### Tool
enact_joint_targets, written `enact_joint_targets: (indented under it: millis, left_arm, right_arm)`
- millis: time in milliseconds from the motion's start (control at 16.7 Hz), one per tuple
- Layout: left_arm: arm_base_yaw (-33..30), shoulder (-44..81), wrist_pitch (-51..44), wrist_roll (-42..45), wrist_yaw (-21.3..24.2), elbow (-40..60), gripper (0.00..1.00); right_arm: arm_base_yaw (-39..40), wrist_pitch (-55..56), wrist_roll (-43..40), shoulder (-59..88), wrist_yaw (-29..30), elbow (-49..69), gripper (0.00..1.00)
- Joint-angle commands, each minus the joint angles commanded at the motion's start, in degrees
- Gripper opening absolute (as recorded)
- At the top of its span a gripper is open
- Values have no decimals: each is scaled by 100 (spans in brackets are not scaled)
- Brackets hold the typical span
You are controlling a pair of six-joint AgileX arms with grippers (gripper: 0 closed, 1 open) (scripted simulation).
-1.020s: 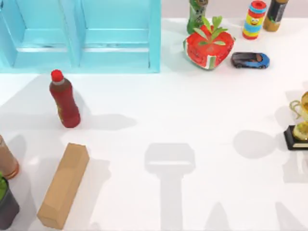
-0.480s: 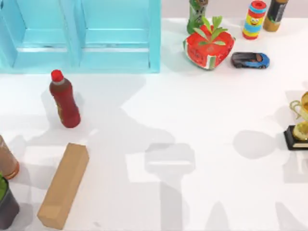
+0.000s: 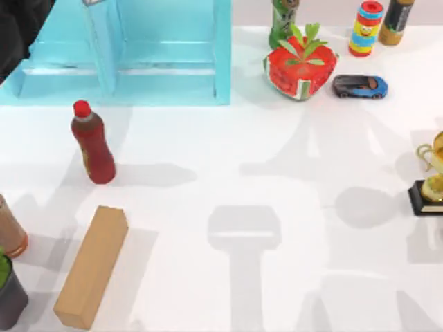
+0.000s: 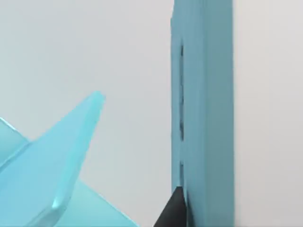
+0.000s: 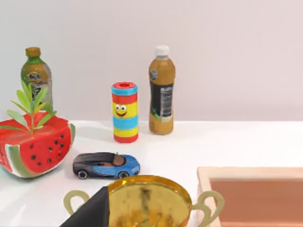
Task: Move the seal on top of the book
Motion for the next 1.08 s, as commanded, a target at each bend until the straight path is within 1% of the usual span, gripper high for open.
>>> enact_joint_targets:
  millis: [180,300,480,600,720,840,960,1080]
  left_arm:
    - [-1478,390,391,-1963,-1398,-351,0]
    - [-2371,666,595,-3178,-2248,-635,0]
    - [-3513,1061,824,-4741,-3324,-1062,0]
    - [-4130,1299,934,-5564,-3883,-1309,0]
    - [-4615,1494,1013,-6187,-4301,-1506,0]
    - [-4953,1632,1061,-6599,-4575,-1640,0]
    - [-5110,1699,1081,-6782,-4690,-1700,0]
    - [-5113,1700,1081,-6786,-4692,-1701,0]
  right_arm:
    - [0,0,0,0,0,0,100]
    - [0,0,0,0,0,0,100]
    - [0,0,0,0,0,0,100]
    - [0,0,0,0,0,0,100]
    - [0,0,0,0,0,0,100]
    - [0,0,0,0,0,0,100]
    - [0,0,0,0,0,0,100]
    - [0,0,0,0,0,0,100]
